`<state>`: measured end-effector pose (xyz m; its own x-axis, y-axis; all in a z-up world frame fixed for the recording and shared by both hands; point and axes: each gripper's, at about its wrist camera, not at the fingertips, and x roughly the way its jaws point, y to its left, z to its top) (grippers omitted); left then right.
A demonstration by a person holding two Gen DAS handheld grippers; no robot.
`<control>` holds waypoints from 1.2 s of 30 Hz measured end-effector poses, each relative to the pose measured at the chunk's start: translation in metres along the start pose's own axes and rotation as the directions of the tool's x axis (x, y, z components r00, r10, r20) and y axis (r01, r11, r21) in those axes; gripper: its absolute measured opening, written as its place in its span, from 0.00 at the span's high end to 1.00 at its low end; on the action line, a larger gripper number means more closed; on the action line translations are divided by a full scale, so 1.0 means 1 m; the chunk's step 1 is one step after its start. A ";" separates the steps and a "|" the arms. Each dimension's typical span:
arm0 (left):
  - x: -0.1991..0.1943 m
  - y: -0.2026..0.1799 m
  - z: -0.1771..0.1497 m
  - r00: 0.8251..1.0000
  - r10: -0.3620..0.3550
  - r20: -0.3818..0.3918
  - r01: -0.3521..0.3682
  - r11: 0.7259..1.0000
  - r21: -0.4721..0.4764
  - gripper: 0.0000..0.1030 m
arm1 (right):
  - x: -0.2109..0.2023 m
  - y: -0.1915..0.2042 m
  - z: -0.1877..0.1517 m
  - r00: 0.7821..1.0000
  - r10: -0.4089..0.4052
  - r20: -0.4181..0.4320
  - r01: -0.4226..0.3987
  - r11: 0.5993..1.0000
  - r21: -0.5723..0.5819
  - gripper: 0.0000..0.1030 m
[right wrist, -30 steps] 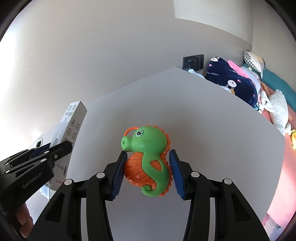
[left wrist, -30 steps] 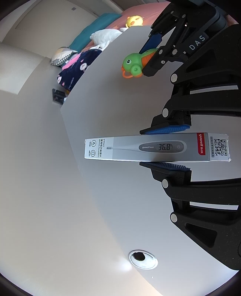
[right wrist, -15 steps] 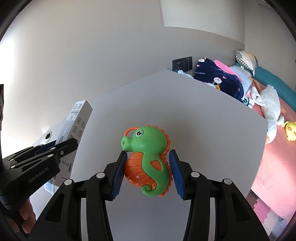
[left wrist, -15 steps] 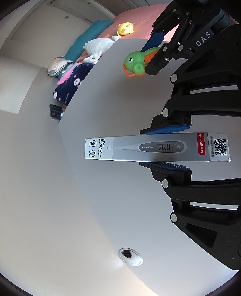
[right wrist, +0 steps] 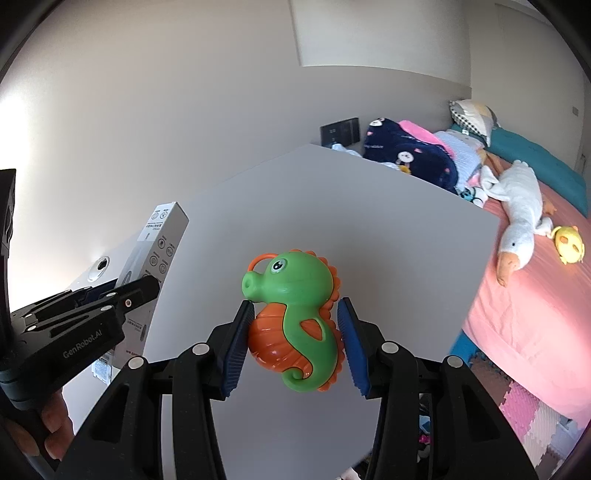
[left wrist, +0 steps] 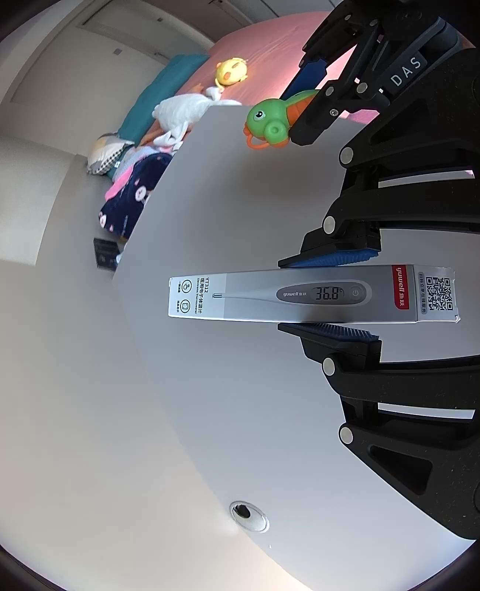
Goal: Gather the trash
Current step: 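Carry the thermometer box and green seahorse over the black bin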
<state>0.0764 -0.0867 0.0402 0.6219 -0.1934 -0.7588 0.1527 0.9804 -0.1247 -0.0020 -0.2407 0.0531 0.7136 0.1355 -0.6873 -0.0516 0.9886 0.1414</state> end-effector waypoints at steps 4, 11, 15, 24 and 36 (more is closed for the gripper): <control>-0.002 -0.014 -0.004 1.000 -0.016 0.000 0.016 1.000 0.019 0.74 | -0.012 -0.015 -0.007 1.000 -0.018 0.010 0.018 1.000 0.018 0.53; 0.000 -0.040 -0.013 0.999 -0.048 -0.013 0.049 0.997 0.065 0.74 | -0.027 -0.039 -0.019 0.999 -0.051 0.019 0.050 0.998 0.047 0.53; 0.002 -0.059 -0.019 0.998 -0.066 -0.021 0.068 0.992 0.103 0.74 | -0.035 -0.056 -0.027 0.997 -0.075 0.024 0.073 0.994 0.075 0.53; 0.007 -0.097 -0.028 0.993 -0.108 -0.045 0.115 0.978 0.173 0.74 | -0.049 -0.091 -0.044 0.992 -0.128 0.021 0.124 0.983 0.135 0.53; 0.007 -0.156 -0.043 0.980 -0.183 -0.081 0.198 0.944 0.263 0.74 | -0.078 -0.139 -0.068 0.978 -0.206 0.021 0.197 0.957 0.211 0.53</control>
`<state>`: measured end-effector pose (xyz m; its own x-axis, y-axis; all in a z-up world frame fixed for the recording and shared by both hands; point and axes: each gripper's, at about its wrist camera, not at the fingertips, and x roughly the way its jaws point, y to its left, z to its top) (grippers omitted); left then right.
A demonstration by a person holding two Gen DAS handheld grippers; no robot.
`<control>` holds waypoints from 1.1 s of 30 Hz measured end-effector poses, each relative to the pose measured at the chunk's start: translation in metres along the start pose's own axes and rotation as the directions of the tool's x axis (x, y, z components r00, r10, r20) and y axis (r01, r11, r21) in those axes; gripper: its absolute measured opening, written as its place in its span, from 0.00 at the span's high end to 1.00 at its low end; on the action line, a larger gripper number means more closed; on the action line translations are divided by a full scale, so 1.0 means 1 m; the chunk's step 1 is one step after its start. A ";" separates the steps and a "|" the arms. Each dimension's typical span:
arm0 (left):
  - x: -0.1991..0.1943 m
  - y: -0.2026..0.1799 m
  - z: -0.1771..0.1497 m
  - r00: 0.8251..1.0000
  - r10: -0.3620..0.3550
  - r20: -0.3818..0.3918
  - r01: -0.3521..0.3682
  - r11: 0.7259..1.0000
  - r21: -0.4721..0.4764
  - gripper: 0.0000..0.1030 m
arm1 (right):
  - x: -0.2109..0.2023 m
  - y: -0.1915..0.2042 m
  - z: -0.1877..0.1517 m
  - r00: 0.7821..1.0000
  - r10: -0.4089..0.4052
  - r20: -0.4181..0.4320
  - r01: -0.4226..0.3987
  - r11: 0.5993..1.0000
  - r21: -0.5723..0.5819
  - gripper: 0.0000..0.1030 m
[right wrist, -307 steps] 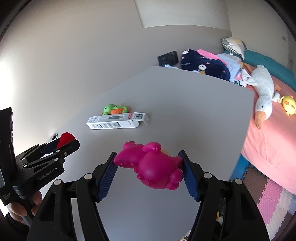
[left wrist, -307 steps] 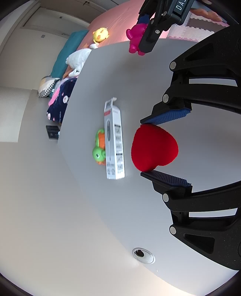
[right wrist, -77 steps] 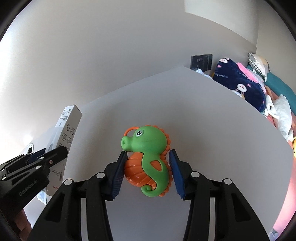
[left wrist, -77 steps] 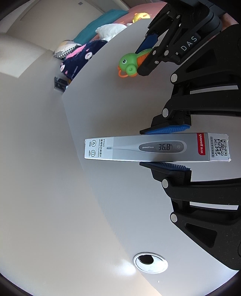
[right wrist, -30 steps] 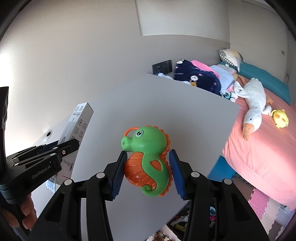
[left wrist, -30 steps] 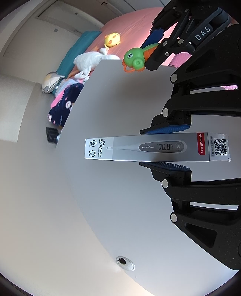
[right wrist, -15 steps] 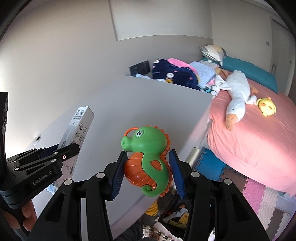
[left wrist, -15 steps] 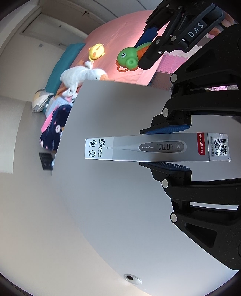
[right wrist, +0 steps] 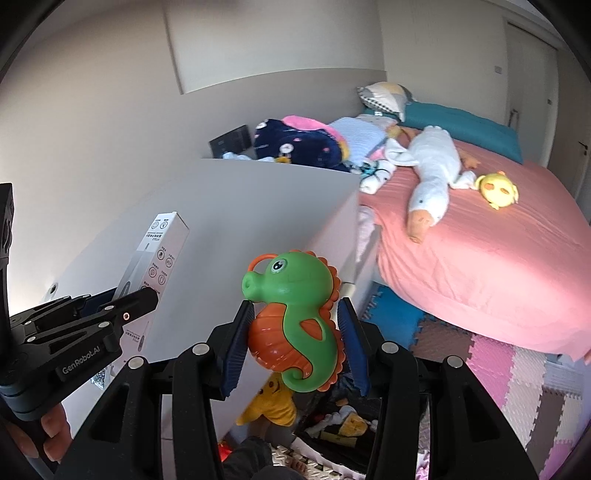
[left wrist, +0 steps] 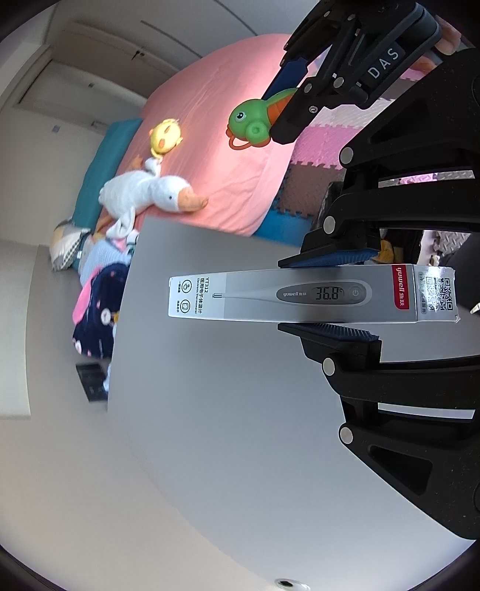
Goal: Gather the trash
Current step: 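Carry the thermometer box and green seahorse over the black bin, then open both tools over the bin to drop the box and seahorse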
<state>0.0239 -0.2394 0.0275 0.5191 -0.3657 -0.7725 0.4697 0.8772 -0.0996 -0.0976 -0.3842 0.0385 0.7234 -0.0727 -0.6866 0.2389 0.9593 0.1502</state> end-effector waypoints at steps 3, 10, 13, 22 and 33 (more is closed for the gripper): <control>0.003 -0.013 0.000 1.000 -0.021 -0.008 0.021 1.000 0.020 0.74 | -0.004 -0.015 -0.003 1.000 -0.020 0.002 0.020 1.000 0.023 0.53; 0.011 -0.048 0.000 0.998 -0.062 -0.027 0.065 0.994 0.084 0.74 | -0.011 -0.052 -0.010 0.997 -0.071 -0.001 0.071 0.994 0.081 0.53; 0.014 -0.060 -0.002 0.996 -0.076 -0.036 0.079 0.991 0.110 0.74 | -0.014 -0.066 -0.012 0.996 -0.089 -0.004 0.089 0.990 0.105 0.53; 0.023 -0.089 -0.002 0.990 -0.121 -0.067 0.131 0.976 0.174 0.74 | -0.019 -0.097 -0.014 0.991 -0.135 -0.004 0.134 0.979 0.157 0.53; 0.029 -0.107 -0.009 0.991 -0.117 -0.064 0.128 0.966 0.223 0.10 | -0.016 -0.118 -0.017 0.974 -0.226 -0.017 0.224 0.952 0.206 0.19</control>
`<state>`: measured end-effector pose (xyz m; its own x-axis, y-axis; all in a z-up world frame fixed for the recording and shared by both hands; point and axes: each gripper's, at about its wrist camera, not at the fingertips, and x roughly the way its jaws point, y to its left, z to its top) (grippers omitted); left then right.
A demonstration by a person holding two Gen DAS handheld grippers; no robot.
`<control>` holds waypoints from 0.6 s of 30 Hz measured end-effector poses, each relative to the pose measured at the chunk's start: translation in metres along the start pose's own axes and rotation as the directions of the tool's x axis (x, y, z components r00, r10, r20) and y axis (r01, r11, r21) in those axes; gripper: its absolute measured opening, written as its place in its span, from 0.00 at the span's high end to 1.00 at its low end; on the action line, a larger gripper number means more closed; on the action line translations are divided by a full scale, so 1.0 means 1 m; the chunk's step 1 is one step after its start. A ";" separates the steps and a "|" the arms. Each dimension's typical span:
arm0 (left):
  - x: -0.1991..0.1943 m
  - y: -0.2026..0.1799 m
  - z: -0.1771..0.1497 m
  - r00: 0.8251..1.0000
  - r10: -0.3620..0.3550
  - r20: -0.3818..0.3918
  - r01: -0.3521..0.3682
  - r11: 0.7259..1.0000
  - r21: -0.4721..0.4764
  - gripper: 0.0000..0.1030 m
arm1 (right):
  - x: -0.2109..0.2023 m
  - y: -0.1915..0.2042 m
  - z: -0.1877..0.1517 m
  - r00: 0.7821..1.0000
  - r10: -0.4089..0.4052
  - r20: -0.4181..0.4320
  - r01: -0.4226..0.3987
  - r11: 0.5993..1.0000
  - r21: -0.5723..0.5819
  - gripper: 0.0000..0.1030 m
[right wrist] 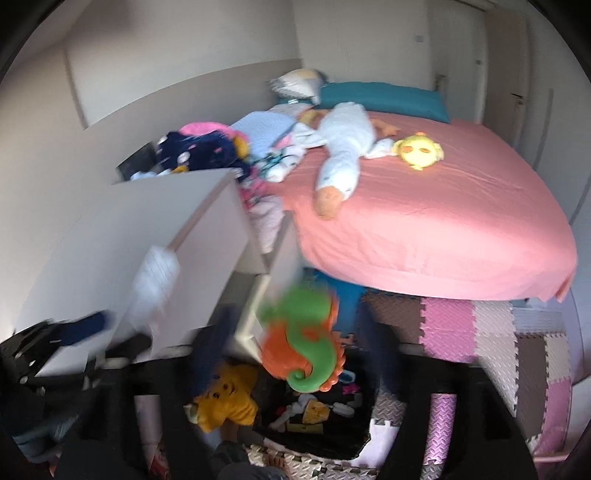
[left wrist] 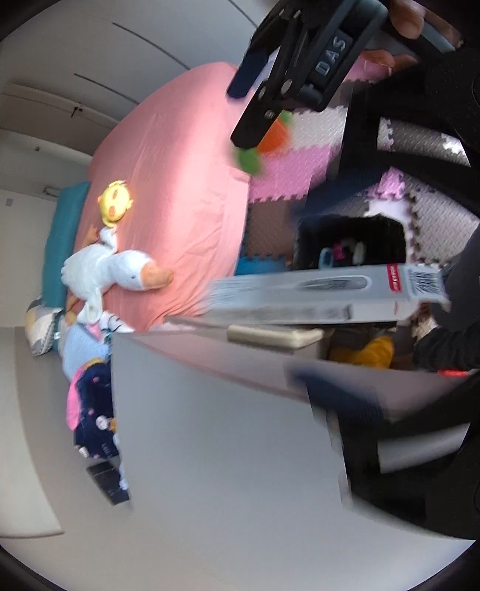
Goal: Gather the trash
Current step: 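Open both tools over the bin to drop the box and seahorse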
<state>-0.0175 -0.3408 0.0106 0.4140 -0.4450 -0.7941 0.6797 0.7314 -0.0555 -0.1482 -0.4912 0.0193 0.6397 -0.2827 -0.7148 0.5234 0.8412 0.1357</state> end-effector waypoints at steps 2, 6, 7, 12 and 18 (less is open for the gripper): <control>-0.004 -0.004 0.000 0.999 0.023 0.034 -0.024 0.999 0.032 0.10 | 0.002 -0.005 0.001 1.000 -0.005 -0.004 0.005 1.000 0.013 0.19; -0.002 -0.003 0.001 0.999 0.023 0.025 -0.024 0.999 0.040 0.10 | 0.005 -0.010 0.001 1.000 -0.007 -0.006 0.007 1.000 0.018 0.19; -0.001 -0.002 0.001 0.999 0.024 0.021 -0.025 0.999 0.037 0.10 | 0.006 -0.010 0.002 1.000 -0.008 -0.007 0.008 1.000 0.019 0.19; 0.001 -0.001 0.000 1.000 0.027 0.015 -0.028 0.999 0.032 0.10 | 0.009 -0.010 0.002 1.000 -0.004 -0.014 0.004 1.000 0.018 0.19; 0.000 0.000 0.000 1.000 0.022 0.015 -0.022 1.000 0.016 0.10 | 0.009 -0.008 0.000 1.000 -0.003 -0.018 0.003 1.000 0.019 0.19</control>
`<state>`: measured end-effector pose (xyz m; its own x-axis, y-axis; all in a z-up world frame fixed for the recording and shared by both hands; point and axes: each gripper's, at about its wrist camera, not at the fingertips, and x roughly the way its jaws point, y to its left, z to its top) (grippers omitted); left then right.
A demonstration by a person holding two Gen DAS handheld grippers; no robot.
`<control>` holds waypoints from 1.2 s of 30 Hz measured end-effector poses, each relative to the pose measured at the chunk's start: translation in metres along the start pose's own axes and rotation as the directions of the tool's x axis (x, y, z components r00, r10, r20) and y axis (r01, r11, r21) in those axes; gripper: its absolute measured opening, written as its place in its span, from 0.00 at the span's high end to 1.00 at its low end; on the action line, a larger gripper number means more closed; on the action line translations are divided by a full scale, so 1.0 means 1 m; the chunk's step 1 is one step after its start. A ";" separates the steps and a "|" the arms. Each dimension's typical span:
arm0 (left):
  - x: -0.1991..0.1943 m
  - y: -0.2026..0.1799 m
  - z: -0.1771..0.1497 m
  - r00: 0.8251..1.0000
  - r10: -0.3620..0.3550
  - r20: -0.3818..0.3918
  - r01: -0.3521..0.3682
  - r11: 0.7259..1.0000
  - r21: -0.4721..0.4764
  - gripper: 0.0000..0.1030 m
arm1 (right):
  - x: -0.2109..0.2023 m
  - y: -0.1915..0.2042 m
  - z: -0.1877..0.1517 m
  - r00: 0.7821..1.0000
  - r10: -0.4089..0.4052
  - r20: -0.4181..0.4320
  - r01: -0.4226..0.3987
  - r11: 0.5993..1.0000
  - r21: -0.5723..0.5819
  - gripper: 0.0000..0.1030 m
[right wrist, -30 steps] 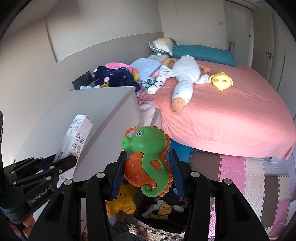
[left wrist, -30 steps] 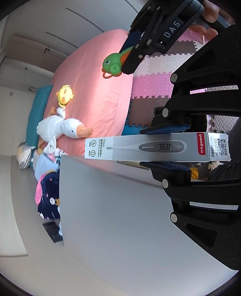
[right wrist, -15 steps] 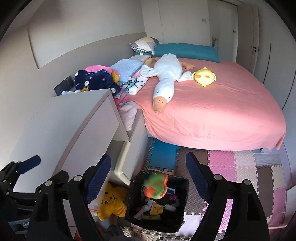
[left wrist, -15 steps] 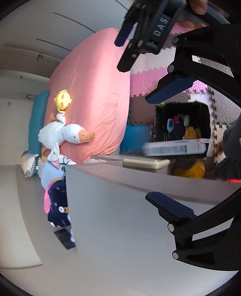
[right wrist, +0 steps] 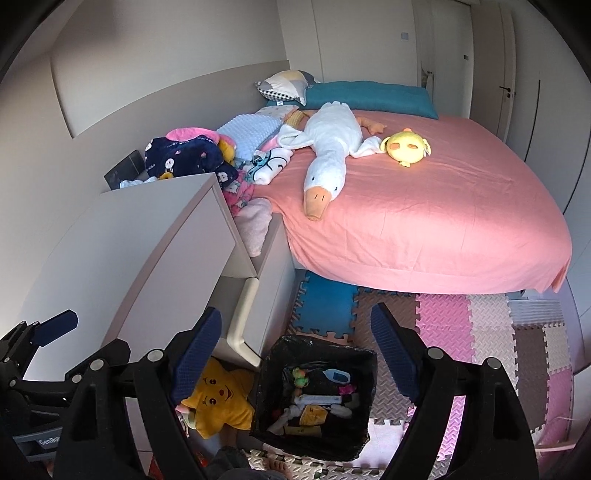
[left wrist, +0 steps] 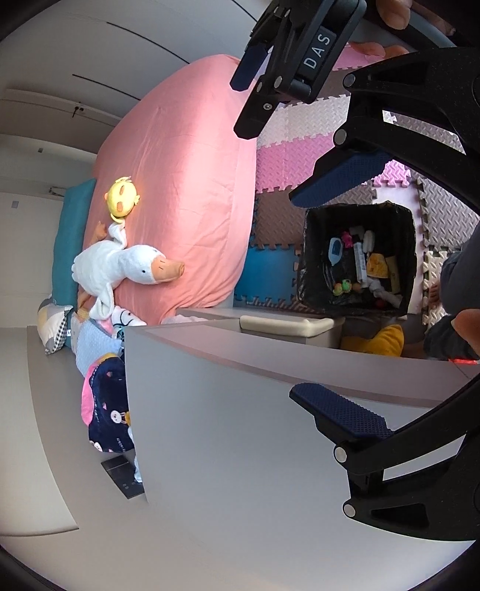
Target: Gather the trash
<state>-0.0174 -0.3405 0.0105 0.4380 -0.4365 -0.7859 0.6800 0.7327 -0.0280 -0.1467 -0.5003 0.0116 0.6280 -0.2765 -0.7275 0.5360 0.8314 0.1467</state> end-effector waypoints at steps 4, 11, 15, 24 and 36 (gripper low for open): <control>-0.001 0.003 0.000 1.000 -0.005 -0.002 0.005 1.000 -0.013 0.10 | 0.000 0.002 -0.001 1.000 0.000 -0.001 0.000 1.000 -0.004 0.19; -0.003 0.001 0.000 1.000 0.005 0.008 -0.005 1.000 0.000 0.10 | -0.001 0.003 -0.002 1.000 0.000 0.001 0.000 1.000 -0.007 0.19; -0.005 0.001 0.000 1.000 0.006 0.010 -0.006 1.000 0.003 0.10 | -0.001 0.003 -0.002 1.000 0.000 0.002 0.000 1.000 -0.006 0.19; -0.008 0.001 0.001 1.000 0.003 0.017 -0.003 1.000 0.000 0.10 | -0.003 0.004 -0.002 1.000 -0.003 0.006 0.003 1.000 -0.007 0.19; -0.010 0.001 0.003 1.000 0.003 0.020 -0.003 1.000 0.004 0.06 | -0.003 0.004 -0.002 1.000 -0.003 0.005 0.003 1.000 -0.009 0.19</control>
<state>-0.0195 -0.3366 0.0199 0.4514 -0.4446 -0.7737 0.6810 0.7319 -0.0233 -0.1478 -0.4953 0.0131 0.6291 -0.2811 -0.7247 0.5324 0.8351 0.1383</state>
